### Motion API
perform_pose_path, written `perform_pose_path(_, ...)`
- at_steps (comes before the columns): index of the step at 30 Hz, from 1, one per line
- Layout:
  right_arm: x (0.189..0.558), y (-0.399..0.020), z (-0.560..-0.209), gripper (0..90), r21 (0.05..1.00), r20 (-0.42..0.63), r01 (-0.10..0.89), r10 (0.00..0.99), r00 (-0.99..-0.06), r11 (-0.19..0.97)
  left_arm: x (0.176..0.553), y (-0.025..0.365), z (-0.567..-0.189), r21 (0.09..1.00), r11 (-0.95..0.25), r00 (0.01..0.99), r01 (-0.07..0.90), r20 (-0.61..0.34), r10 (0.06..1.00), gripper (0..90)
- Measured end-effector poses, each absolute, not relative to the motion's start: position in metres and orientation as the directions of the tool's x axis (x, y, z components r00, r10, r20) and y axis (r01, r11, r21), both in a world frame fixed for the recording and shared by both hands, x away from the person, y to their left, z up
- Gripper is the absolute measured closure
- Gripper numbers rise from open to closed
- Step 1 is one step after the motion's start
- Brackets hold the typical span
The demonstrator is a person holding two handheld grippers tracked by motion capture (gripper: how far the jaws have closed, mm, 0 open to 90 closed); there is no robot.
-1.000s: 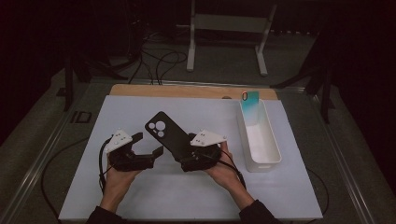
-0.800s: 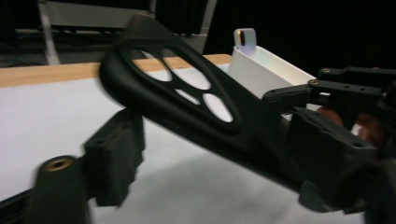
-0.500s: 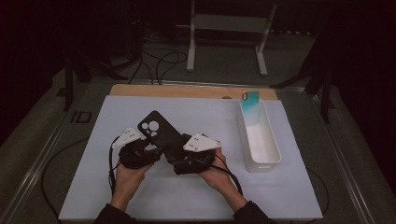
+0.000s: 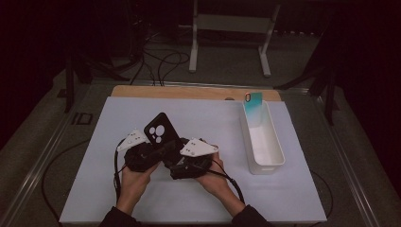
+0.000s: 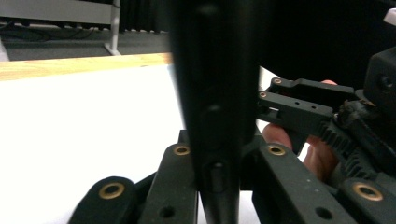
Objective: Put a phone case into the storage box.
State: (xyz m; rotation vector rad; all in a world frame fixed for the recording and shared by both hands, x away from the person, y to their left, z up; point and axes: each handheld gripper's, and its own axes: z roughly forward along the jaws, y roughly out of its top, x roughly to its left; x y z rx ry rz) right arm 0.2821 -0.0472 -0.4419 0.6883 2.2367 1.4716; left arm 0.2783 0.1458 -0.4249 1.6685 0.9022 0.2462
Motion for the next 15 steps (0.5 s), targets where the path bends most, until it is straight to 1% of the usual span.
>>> perform_pose_path(5,0.2839,-0.0465,-0.4449,13.7,0.918,-0.001,0.233,0.588,-0.809,0.322,0.2786,0.1433,-0.4261,0.9,-0.055,0.677,0.432,-0.284,0.679,85.7)
perform_pose_path(11,0.2852,-0.05,-0.4467,13.5,0.915,-0.007,0.224,0.569,-0.822,0.336,0.2784,0.1432,-0.426,0.901,-0.07,0.679,0.427,-0.268,0.683,86.8)
perform_pose_path(15,0.2855,-0.0542,-0.4465,15.2,0.909,-0.014,0.224,0.563,-0.826,0.352,0.2779,0.1449,-0.425,0.905,-0.068,0.67,0.421,-0.26,0.695,87.0)
